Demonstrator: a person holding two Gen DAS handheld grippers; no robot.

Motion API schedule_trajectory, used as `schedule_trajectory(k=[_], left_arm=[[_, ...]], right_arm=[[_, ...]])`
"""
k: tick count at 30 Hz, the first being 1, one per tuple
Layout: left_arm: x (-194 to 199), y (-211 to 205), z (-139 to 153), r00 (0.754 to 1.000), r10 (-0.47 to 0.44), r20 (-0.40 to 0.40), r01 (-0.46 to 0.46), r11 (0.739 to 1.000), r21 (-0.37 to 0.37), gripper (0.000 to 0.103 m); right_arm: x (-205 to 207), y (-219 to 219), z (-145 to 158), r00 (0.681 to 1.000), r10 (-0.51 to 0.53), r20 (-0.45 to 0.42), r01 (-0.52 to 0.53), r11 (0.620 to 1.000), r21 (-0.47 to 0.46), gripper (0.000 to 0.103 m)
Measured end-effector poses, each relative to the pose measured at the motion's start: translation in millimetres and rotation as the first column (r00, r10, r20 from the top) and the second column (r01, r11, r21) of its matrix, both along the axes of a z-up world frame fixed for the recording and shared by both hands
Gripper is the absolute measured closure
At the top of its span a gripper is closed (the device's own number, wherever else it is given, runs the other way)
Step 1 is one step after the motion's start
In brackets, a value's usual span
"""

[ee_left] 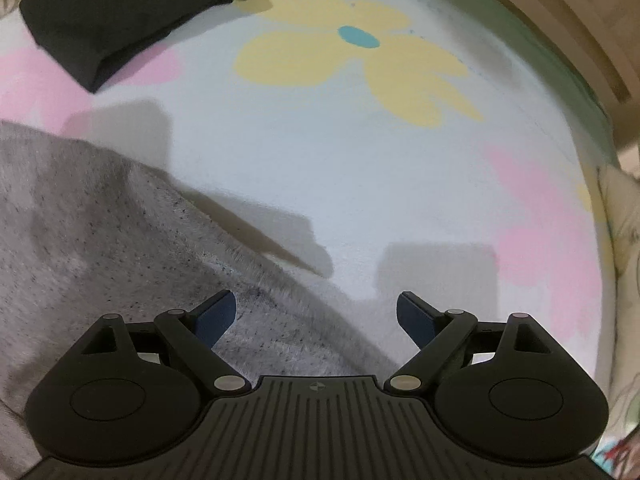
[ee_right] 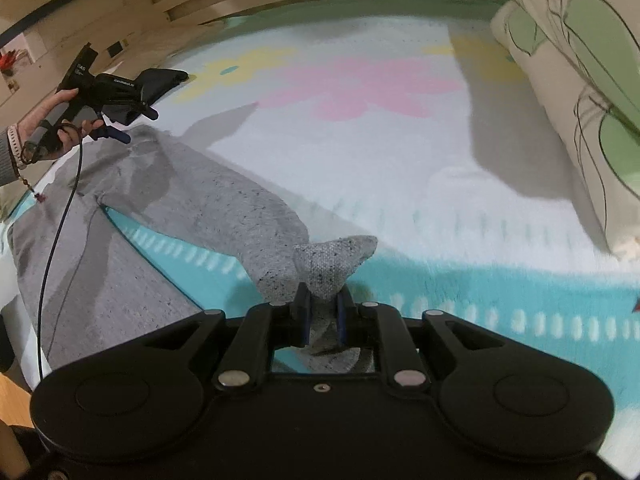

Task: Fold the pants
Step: 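Grasp the pant cuff with the right gripper while the left gripper grasps the waistband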

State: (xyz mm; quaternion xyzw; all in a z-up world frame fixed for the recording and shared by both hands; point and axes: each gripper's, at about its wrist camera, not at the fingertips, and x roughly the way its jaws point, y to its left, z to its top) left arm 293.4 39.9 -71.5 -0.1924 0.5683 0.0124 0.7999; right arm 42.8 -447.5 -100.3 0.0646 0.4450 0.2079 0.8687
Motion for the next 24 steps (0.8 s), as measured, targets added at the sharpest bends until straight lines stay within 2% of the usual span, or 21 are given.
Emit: schedule_trajectory(k=[3, 4, 5, 6, 7, 8, 10, 14, 17, 20, 22, 24], left_arm=[[5, 2, -11, 0.999, 0.029, -0.043, -0.028, 1.000, 0.007, 0.015], [6, 4, -18, 0.996, 0.037, -0.076, -0.037, 0.999, 0.008, 0.021], [5, 6, -26, 0.993, 0.051, -0.104, -0.052, 0.999, -0.002, 0.043], [2, 8, -26, 0.994, 0.067, -0.083, -0.066, 0.998, 0.009, 0.058], [0, 9, -23, 0.996, 0.073, -0.040, -0.073, 0.997, 0.014, 0.101], [-3, 13, -20, 0.997, 0.070, -0.019, -0.071, 0.997, -0.030, 0.100], [-14, 19, -8, 0.996, 0.093, -0.002, -0.093, 0.994, -0.058, 0.100], [-50, 14, 41, 0.992, 0.030, 0.118, -0.032, 0.999, 0.014, 0.100], [-95, 15, 84, 0.974, 0.001, 0.225, -0.003, 1.000, 0.009, 0.100], [-151, 21, 110, 0.950, -0.032, 0.309, 0.030, 0.999, 0.011, 0.100], [-192, 25, 112, 0.941, -0.063, 0.333, 0.064, 0.998, 0.008, 0.100], [-236, 31, 99, 0.945, -0.070, 0.318, 0.075, 0.997, -0.005, 0.100]], right_arm=[[-2, -1, -5, 1.000, -0.007, -0.006, 0.007, 1.000, 0.002, 0.083], [-3, -3, -6, 1.000, -0.011, -0.007, 0.011, 1.000, 0.008, 0.083], [-3, -3, -6, 1.000, -0.017, -0.006, 0.017, 1.000, 0.010, 0.083], [-3, -3, -7, 1.000, -0.022, -0.008, 0.022, 1.000, 0.014, 0.083], [-3, -4, -7, 1.000, -0.026, -0.010, 0.026, 1.000, 0.016, 0.083], [-3, -4, -6, 0.999, -0.034, -0.009, 0.034, 0.999, 0.016, 0.083], [-3, -4, -4, 0.999, -0.049, -0.007, 0.049, 0.999, 0.016, 0.083], [-2, -4, 10, 0.996, -0.089, 0.018, 0.089, 0.996, -0.014, 0.083], [-5, -8, 29, 0.992, -0.117, 0.044, 0.118, 0.993, -0.025, 0.083], [-18, -12, 56, 0.986, -0.128, 0.103, 0.134, 0.989, -0.058, 0.083], [-35, -13, 73, 0.980, -0.121, 0.160, 0.137, 0.986, -0.097, 0.082], [-53, -12, 80, 0.977, -0.100, 0.189, 0.128, 0.981, -0.143, 0.081]])
